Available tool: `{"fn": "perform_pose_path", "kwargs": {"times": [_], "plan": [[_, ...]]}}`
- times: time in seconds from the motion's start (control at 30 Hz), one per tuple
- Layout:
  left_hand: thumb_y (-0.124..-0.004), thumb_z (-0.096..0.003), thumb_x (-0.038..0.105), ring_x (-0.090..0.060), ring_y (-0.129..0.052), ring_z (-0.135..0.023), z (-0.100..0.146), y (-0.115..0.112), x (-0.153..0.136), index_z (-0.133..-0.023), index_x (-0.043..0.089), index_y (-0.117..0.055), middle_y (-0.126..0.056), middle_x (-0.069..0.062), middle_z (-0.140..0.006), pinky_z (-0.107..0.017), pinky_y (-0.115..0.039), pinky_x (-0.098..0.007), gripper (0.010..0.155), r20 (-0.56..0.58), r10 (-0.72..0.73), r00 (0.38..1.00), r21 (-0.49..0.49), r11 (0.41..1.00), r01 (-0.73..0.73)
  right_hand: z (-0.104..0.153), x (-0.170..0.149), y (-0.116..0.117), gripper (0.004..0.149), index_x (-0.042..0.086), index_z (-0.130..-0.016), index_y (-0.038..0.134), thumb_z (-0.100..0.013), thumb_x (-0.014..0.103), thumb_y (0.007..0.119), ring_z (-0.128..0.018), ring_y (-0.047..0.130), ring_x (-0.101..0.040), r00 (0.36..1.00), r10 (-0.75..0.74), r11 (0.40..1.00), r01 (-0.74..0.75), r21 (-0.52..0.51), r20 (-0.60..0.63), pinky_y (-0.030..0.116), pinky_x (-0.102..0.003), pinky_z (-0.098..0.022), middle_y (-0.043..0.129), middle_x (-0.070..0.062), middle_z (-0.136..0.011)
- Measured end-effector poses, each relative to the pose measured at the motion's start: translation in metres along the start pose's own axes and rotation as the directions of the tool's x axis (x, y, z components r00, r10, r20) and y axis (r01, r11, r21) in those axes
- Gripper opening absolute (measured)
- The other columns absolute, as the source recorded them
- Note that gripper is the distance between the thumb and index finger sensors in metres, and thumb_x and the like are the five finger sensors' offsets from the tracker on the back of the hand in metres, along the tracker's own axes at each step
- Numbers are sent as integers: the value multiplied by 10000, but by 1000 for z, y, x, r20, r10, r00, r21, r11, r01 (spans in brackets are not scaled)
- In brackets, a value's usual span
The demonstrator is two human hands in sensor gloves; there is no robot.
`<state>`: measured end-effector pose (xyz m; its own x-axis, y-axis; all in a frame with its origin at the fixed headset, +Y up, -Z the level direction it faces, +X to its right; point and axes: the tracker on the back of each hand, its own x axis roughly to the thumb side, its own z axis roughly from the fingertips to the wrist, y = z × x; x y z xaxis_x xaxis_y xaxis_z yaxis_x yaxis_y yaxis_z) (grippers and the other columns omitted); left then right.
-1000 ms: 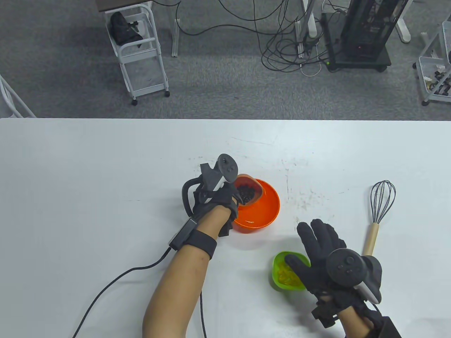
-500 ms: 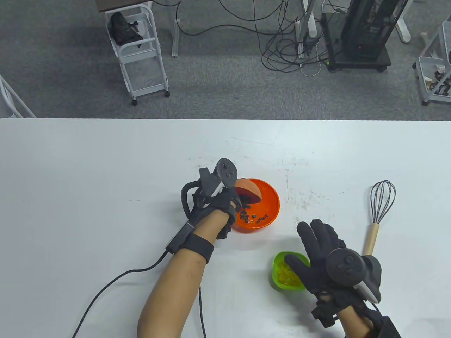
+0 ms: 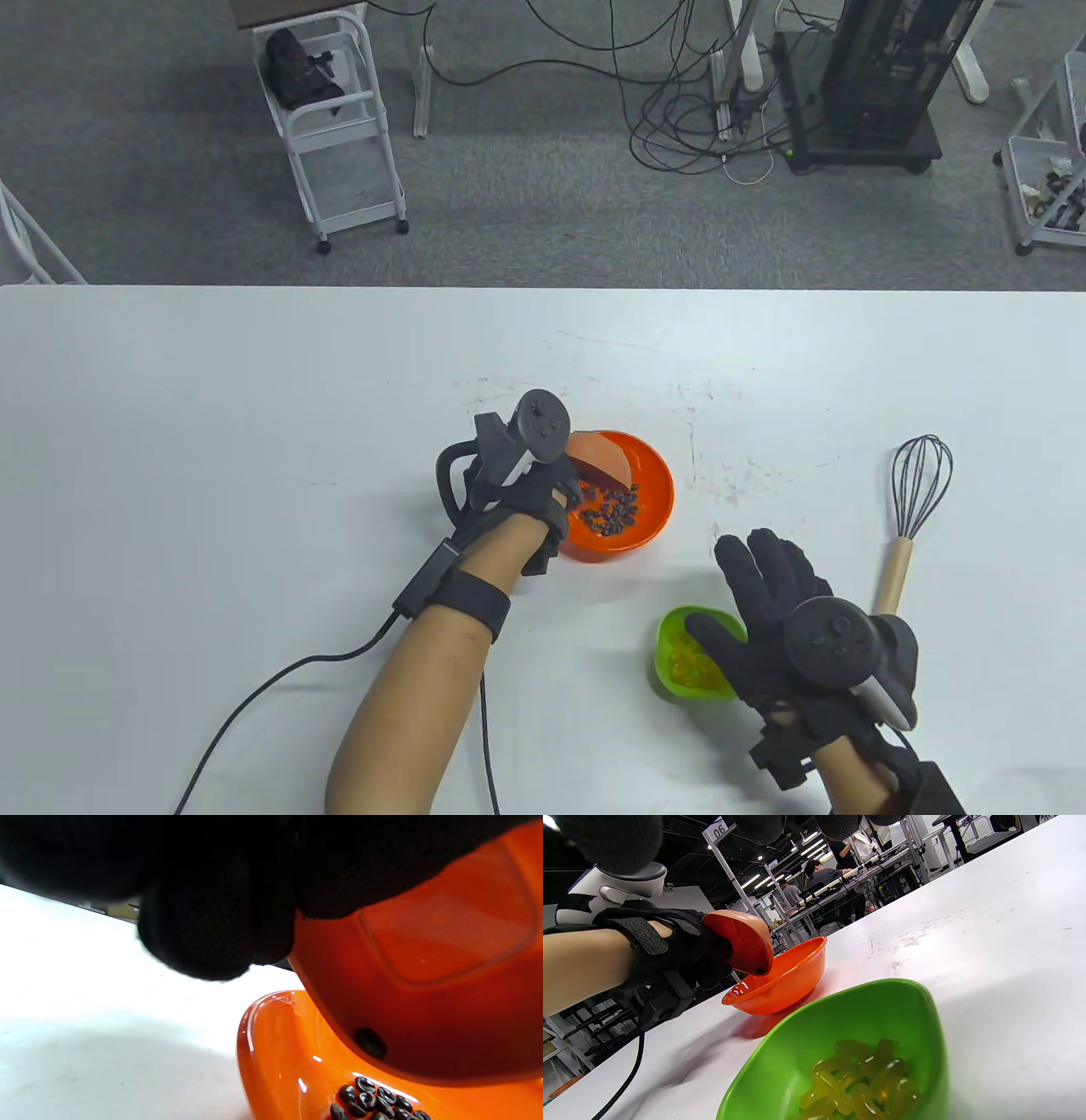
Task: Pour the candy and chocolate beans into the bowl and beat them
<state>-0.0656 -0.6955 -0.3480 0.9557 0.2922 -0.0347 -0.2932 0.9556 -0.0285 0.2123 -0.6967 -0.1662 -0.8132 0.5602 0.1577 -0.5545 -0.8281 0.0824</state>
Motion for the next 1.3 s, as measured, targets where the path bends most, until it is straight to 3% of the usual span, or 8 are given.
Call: {"fn": "perform_pose_path", "kwargs": {"times": [0.43,0.73,0.97,1.13,1.3], "plan": [[-889,-463,380,-260,-1072,-322,2,1,-2,-851,232,-731,-1033,-40,-693,-148,-933,-373,445,15,40,999,19,999,-40,0,0,0,893,227,-1154,355,-466,706,661,-1033,286,-569,1000,-1,1000,1,8,-1,343,-824,-614,288,-256,-1175],[-797,-486,409,-288,-1052,-329,-1,12,-14,-894,154,-749,-1032,-89,-679,-168,-916,-413,484,-31,3,1000,-79,997,-5,0,0,1,892,229,-1154,354,-466,706,660,-1033,286,-570,1000,-3,1000,3,14,0,343,-824,-614,288,-255,-1176],[-784,-491,422,-381,-1009,-652,2,19,-33,-857,137,-725,-839,-174,-953,-321,-905,-489,468,-72,0,997,-84,996,-6,0,0,1,892,227,-1154,356,-466,706,660,-1033,286,-570,1000,-3,1000,3,15,0,343,-824,-614,287,-255,-1175],[-861,-467,361,-319,-1087,-466,3,23,-53,-836,146,-699,-980,-121,-761,-275,-942,-474,456,-127,82,989,-83,992,-92,0,0,1,893,225,-1154,355,-466,706,660,-1032,286,-570,1000,-3,1000,3,15,0,343,-824,-614,288,-257,-1174],[-849,-470,364,-276,-1048,-336,5,27,-79,-862,152,-694,-1003,-79,-669,-236,-934,-452,472,-169,77,983,-54,995,-88,-1,1,2,893,225,-1154,356,-466,706,660,-1032,287,-570,1000,-3,1000,3,26,-1,343,-825,-613,287,-257,-1174]]}}
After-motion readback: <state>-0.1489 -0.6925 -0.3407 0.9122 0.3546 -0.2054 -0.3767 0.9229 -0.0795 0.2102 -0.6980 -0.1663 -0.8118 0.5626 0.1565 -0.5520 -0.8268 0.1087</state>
